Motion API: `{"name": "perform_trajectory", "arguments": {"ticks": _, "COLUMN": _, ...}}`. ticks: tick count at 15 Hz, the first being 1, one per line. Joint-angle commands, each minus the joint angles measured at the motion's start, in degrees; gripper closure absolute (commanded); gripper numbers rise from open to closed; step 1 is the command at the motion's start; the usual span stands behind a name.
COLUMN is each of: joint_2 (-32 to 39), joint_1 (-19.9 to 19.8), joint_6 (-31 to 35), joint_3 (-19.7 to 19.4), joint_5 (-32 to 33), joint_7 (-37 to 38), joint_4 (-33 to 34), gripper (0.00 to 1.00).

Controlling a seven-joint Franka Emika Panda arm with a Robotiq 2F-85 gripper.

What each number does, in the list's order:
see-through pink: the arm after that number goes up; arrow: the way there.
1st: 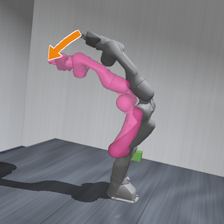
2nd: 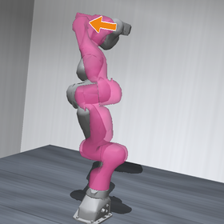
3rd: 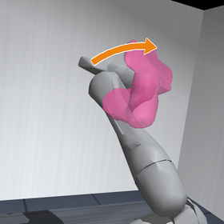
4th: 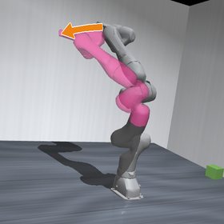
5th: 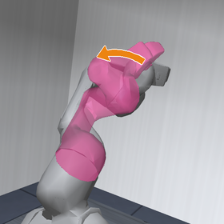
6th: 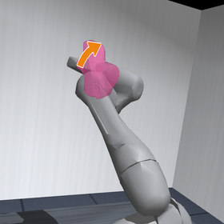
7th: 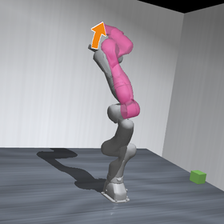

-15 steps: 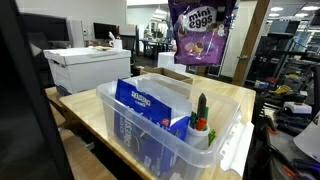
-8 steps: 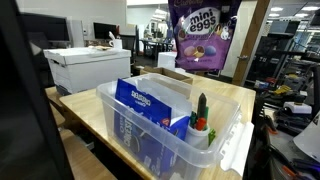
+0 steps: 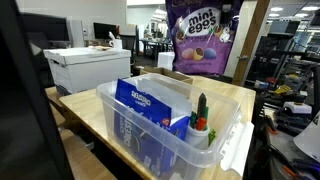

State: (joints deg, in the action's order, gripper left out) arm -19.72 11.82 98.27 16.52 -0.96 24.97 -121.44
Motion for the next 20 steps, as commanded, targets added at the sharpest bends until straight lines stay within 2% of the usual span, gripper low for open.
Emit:
{"name": "perform_trajectory", "arguments": {"ticks": 1, "joint_2": -0.9, "joint_1": 0.3, "joint_6": 3.6, "joint_3": 0.1, "joint_5": -2.7, "joint_7": -1.3, "joint_4": -1.8, "gripper": 0.98}}
{"name": "perform_trajectory", "arguments": {"ticks": 20, "joint_2": 2.8, "joint_1": -0.4, "joint_6": 23.5, "joint_3": 1.8, "joint_5": 0.2, "joint_7": 3.0, "joint_4": -9.3, "gripper": 0.98}}
